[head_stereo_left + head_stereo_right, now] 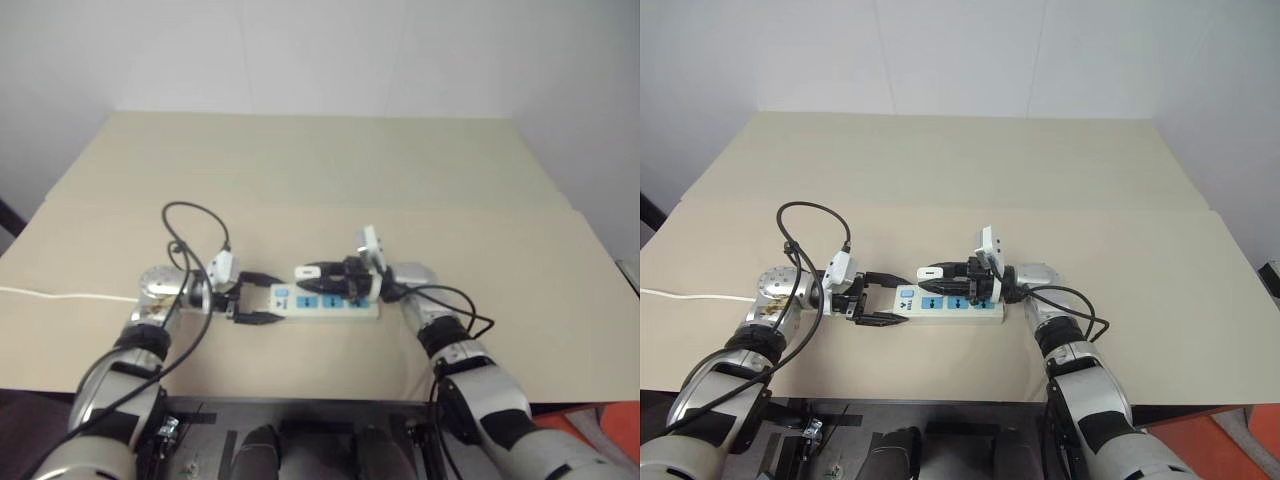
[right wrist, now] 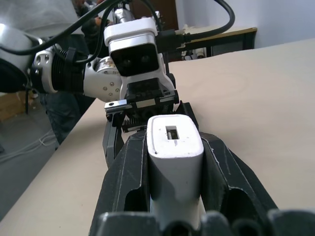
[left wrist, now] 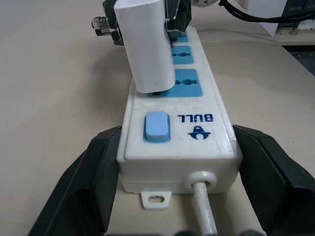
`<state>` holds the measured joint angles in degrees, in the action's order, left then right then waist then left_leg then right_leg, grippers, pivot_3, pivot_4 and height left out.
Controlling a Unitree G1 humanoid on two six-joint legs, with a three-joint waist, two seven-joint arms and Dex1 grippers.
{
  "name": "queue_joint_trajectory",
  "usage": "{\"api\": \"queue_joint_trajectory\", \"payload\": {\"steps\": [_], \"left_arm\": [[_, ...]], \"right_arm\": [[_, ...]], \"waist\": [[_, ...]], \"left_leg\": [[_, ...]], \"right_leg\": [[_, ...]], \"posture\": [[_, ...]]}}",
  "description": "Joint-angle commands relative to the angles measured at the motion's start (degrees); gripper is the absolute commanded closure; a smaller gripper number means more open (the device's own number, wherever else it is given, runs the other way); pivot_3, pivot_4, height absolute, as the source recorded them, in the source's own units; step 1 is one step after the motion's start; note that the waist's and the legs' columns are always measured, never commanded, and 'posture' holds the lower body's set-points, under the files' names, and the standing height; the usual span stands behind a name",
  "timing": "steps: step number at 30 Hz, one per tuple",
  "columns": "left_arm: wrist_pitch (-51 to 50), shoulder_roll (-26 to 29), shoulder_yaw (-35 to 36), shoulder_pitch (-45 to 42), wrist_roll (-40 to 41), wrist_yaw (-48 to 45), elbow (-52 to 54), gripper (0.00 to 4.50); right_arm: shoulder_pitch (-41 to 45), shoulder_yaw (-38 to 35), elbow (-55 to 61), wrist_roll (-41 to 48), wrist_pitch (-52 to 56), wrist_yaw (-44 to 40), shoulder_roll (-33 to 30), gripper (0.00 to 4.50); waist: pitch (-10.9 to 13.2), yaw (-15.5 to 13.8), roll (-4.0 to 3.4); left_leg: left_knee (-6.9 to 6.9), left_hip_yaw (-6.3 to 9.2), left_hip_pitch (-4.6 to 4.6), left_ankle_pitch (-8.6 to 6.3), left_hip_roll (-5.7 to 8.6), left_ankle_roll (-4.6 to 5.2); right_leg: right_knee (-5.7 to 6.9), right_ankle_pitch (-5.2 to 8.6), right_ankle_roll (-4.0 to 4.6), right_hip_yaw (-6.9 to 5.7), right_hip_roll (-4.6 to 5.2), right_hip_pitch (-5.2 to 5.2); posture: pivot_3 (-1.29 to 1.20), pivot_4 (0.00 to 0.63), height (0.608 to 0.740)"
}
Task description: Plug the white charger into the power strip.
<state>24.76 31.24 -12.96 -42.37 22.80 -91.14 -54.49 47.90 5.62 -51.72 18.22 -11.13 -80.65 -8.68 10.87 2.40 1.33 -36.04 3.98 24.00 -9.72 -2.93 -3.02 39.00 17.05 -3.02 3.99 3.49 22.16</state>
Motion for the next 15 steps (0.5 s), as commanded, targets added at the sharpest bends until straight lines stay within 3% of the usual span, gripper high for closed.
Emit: {"api": "queue_joint_trajectory", "payload": {"steps": [1,15], "left_arm": [[0.6,1.6,-0.2,0.1,-1.5,-1.4,-0.4,1.29],[0.8,1.3,0.0,-0.1,-1.5,-1.4,-0.4,1.29]], "right_arm": [[-1.7,-0.6,-4.7,-3.4,-1.6,-0.2,-3.9,3.39],[-3.4,2.3,-7.4,-8.4,-6.0,3.5,-5.3,3.39]], "waist": [[0.0,0.0,0.00],[-0.1,0.0,-0.03]], "left_leg": [[0.00,0.00,0.00,0.00,0.00,0.00],[0.02,0.00,-0.24,0.00,0.00,0.00]], "right_leg": [[0.00,0.00,0.00,0.00,0.00,0.00],[-0.01,0.00,-0.01,0.01,0.00,-0.23]], "posture": [[0.00,0.150,0.740],[0.00,0.150,0.740]]}}
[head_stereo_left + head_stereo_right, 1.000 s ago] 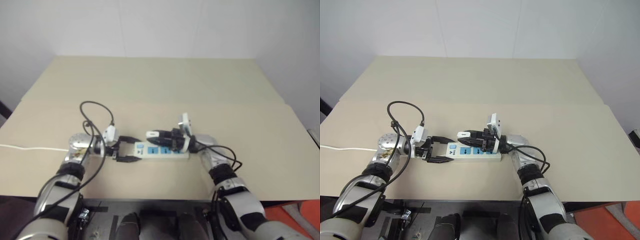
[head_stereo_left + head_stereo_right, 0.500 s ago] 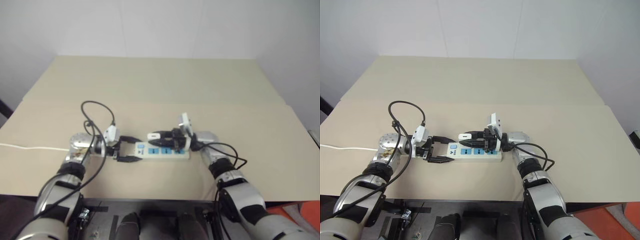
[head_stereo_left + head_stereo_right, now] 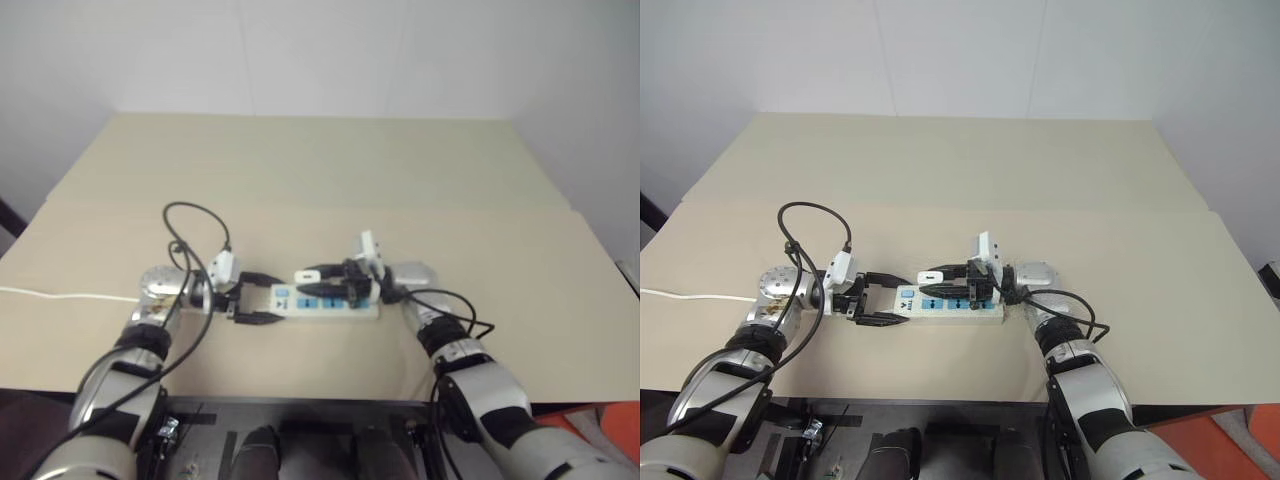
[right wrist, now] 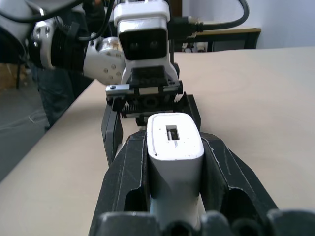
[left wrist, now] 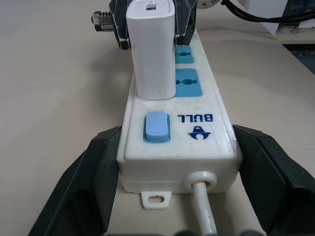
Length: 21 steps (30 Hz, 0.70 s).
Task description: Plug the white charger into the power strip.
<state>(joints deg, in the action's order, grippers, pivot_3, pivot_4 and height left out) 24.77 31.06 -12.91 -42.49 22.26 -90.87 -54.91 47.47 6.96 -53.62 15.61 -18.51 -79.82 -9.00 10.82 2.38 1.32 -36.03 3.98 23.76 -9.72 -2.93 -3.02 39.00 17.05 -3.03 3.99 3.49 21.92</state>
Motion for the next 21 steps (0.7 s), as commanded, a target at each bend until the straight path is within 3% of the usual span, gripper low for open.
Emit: {"api": "queue_joint_trajectory", "payload": {"steps": [1,9,15,21], "left_arm": [[0.8,1.5,0.0,0.0,-1.0,-1.6,0.1,1.29],[0.6,1.6,-0.1,-0.2,-1.2,-1.6,-0.1,1.29],[0.9,1.6,0.0,0.0,-1.6,-1.6,-0.3,1.29],[1.2,1.4,0.2,-0.2,-1.7,-1.6,-0.7,1.29]], "right_arm": [[-2.9,1.1,-5.6,-5.9,1.6,3.0,-5.0,3.39],[-0.8,4.0,-8.2,-8.0,7.0,4.8,-5.9,3.39],[-1.2,4.2,-7.4,-7.4,6.1,4.3,-6.5,3.39],[-3.7,2.5,-4.9,-6.2,-4.2,2.4,-6.6,1.39]], "waist": [[0.0,0.0,-0.04],[-0.1,0.2,-0.04],[-0.2,0.2,-0.04],[-0.4,0.2,0.29]], "left_leg": [[0.00,0.00,-0.03,0.00,0.00,0.00],[0.15,0.00,-0.78,-0.01,0.00,0.00],[0.17,0.00,-0.83,-0.01,-0.02,0.00],[0.22,0.00,-0.82,-0.01,-0.02,0.00]], "right_leg": [[0.00,0.00,0.00,0.00,0.00,-0.03],[-0.14,0.21,-0.28,0.00,0.00,-0.73],[-0.12,0.23,-0.31,0.01,-0.01,-0.76],[-0.21,0.24,-0.30,0.00,-0.01,-0.77]], "posture": [[0.00,0.150,0.740],[0.00,0.150,0.740],[0.00,0.150,0.740],[0.00,0.150,0.740]]}}
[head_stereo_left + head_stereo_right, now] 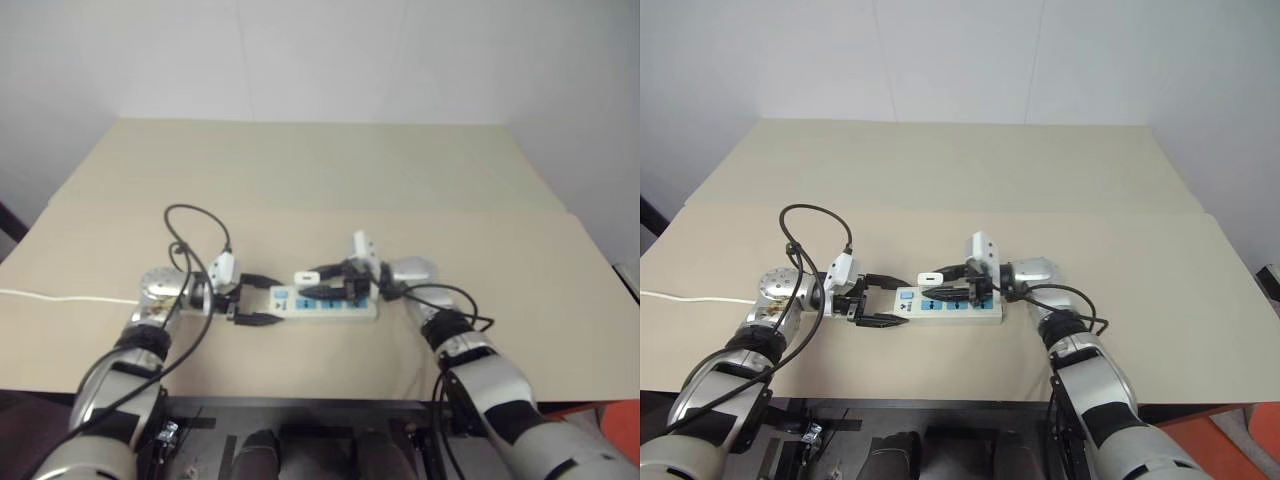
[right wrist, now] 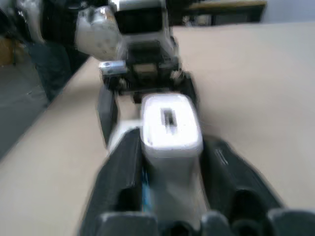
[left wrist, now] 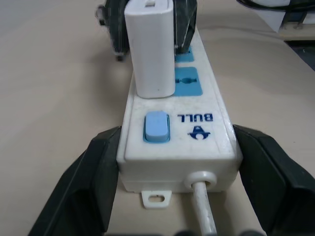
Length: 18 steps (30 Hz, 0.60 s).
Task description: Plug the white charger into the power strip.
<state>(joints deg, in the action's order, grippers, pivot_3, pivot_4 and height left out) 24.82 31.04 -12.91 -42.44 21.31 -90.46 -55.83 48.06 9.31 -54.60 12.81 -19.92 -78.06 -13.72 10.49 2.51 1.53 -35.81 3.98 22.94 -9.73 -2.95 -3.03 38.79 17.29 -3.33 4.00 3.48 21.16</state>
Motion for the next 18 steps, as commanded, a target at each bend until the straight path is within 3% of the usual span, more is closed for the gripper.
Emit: {"api": "queue_joint_trajectory", "payload": {"steps": [1,4,18], "left_arm": [[1.1,1.4,0.3,-0.3,-0.9,-2.0,0.1,1.29],[1.1,1.1,0.4,-0.6,-1.1,-2.0,-0.2,1.29],[-0.3,1.0,0.8,-1.2,-2.1,-2.0,-0.8,1.29]], "right_arm": [[-4.4,0.1,-3.9,-3.6,-3.1,0.5,-1.9,1.04],[-4.4,-0.1,-4.0,-4.1,-3.0,1.1,-1.7,0.02],[-4.5,-2.8,3.6,-0.5,-0.7,-5.2,-4.1,0.02]], "waist": [[-0.1,0.1,0.15],[-0.2,0.4,0.21],[-0.2,0.2,0.31]], "left_leg": [[0.01,0.00,0.00,0.00,-0.01,0.00],[0.04,0.00,-0.09,0.00,-0.04,0.00],[0.08,0.00,-0.07,0.00,-0.05,0.00]], "right_leg": [[-0.01,0.00,0.00,0.00,-0.01,0.00],[0.00,0.00,0.01,0.01,-0.04,-0.04],[-0.03,0.04,0.01,0.00,-0.05,-0.04]], "posture": [[0.00,0.150,0.740],[0.00,0.150,0.740],[0.00,0.150,0.740]]}}
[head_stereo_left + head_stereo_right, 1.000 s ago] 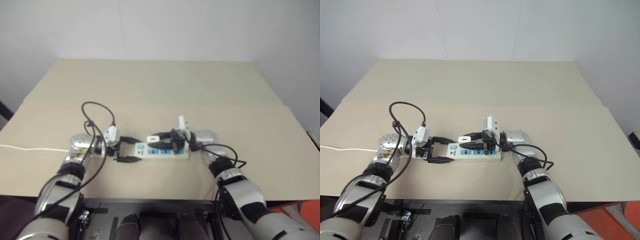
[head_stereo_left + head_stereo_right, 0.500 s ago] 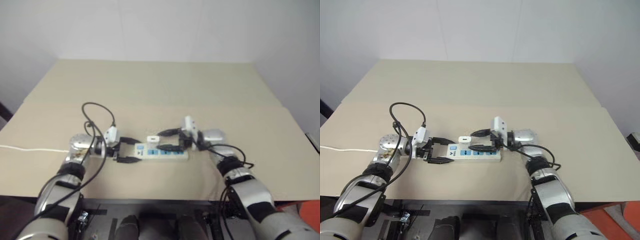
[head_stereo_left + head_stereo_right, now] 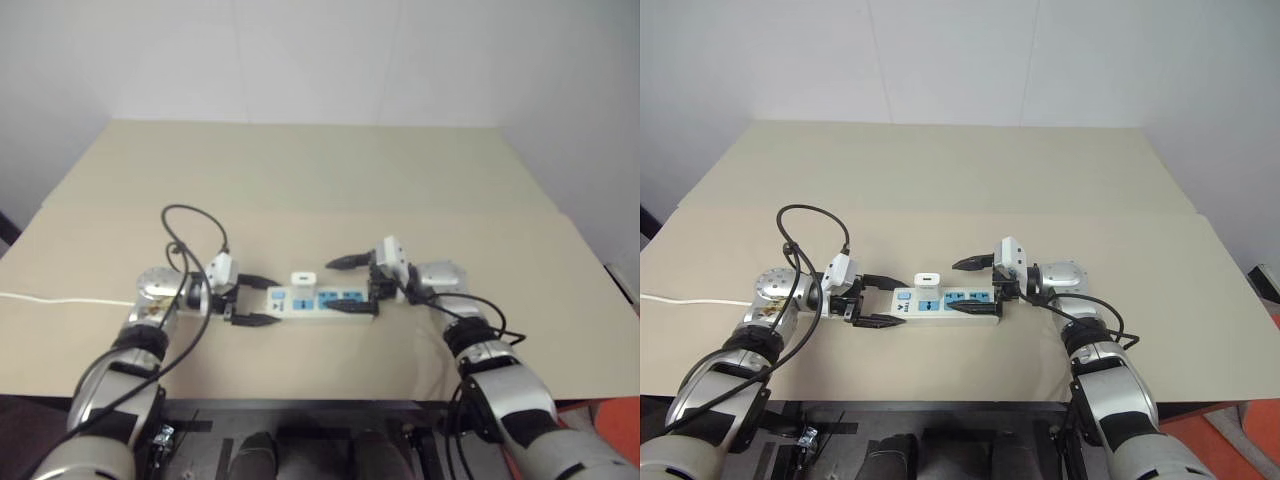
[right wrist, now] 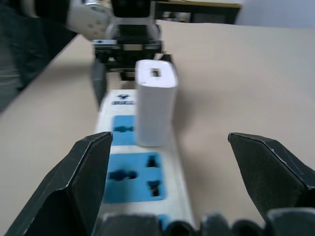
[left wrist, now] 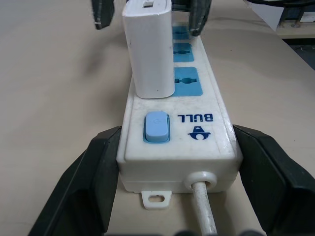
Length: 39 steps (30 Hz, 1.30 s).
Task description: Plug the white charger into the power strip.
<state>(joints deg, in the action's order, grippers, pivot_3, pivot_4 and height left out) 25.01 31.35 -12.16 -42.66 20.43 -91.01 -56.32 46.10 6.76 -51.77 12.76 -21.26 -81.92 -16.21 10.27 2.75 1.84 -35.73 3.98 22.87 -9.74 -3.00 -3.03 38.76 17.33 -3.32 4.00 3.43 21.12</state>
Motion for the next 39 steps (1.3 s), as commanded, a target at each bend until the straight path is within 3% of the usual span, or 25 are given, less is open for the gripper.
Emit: {"api": "queue_joint_trajectory", "payload": {"steps": [1,2,6,14,22,28,34,39], "left_arm": [[-2.1,1.1,-0.7,-1.1,-1.3,-1.5,0.0,1.29],[-2.7,1.1,-0.8,-1.2,-1.2,-1.5,0.2,1.29],[-4.0,1.1,-0.5,-1.1,-0.4,-1.5,1.1,0.02],[-7.8,2.5,1.0,0.8,9.1,-1.5,9.2,0.02],[-23.2,13.1,6.6,7.2,24.7,-1.5,29.2,0.02],[-7.0,22.2,6.6,8.1,8.3,-1.5,15.9,0.02],[-10.6,23.2,11.2,10.5,11.3,-1.5,16.1,0.02],[-9.6,21.6,13.6,12.0,10.2,-1.5,17.4,0.02]], "right_arm": [[-2.7,-0.9,1.9,0.2,0.7,-1.4,-1.8,0.02],[-2.8,-1.4,3.0,0.4,0.9,-1.2,-2.2,0.02],[-3.9,-2.7,6.4,1.0,-0.6,0.1,-3.6,0.00],[-7.8,-4.2,13.2,2.8,2.4,0.2,-7.7,0.00],[-10.9,-7.5,23.3,6.1,8.8,0.8,-14.5,0.00],[-14.5,-7.0,32.0,2.8,15.4,-1.2,-28.4,0.00],[-20.4,-11.0,40.2,6.0,22.4,-0.2,-36.6,0.00],[-24.3,-13.3,44.5,6.9,24.3,0.9,-39.2,0.00]], "waist": [[0.0,0.0,-0.01],[0.0,-0.1,-0.01],[0.3,-0.1,-0.27],[0.7,-0.2,-0.49],[0.9,0.0,-0.65],[0.9,-0.3,-0.71],[0.9,-0.4,-0.70],[0.9,-0.4,-0.70]], "left_leg": [[0.00,0.00,0.02,0.00,0.00,0.00],[0.00,0.00,0.06,0.00,0.00,0.00],[-0.02,0.00,0.37,0.00,0.02,0.00],[-0.07,0.00,0.99,0.01,0.02,0.00],[-0.07,-0.01,1.02,0.01,0.01,0.00],[-0.04,-0.04,1.01,0.01,0.03,0.00],[-0.08,-0.06,1.18,0.01,0.00,0.00],[-0.09,-0.06,1.19,0.01,0.00,0.00]], "right_leg": [[0.00,0.00,0.00,0.00,0.00,0.02],[0.00,0.00,-0.01,0.00,0.00,0.04],[-0.01,0.00,-0.02,0.00,0.01,0.31],[0.12,-0.23,0.37,0.01,0.02,0.98],[0.16,-0.23,0.37,0.04,0.02,1.06],[0.09,-0.14,0.27,0.04,0.02,1.08],[0.07,-0.05,0.13,0.03,0.04,1.19],[0.07,-0.03,0.10,0.03,0.04,1.19]], "posture": [[0.00,0.150,0.740],[0.00,0.150,0.740],[0.00,0.150,0.740],[0.00,0.150,0.740],[0.00,0.150,0.740],[0.00,0.150,0.740],[0.00,0.150,0.740],[0.00,0.150,0.740]]}}
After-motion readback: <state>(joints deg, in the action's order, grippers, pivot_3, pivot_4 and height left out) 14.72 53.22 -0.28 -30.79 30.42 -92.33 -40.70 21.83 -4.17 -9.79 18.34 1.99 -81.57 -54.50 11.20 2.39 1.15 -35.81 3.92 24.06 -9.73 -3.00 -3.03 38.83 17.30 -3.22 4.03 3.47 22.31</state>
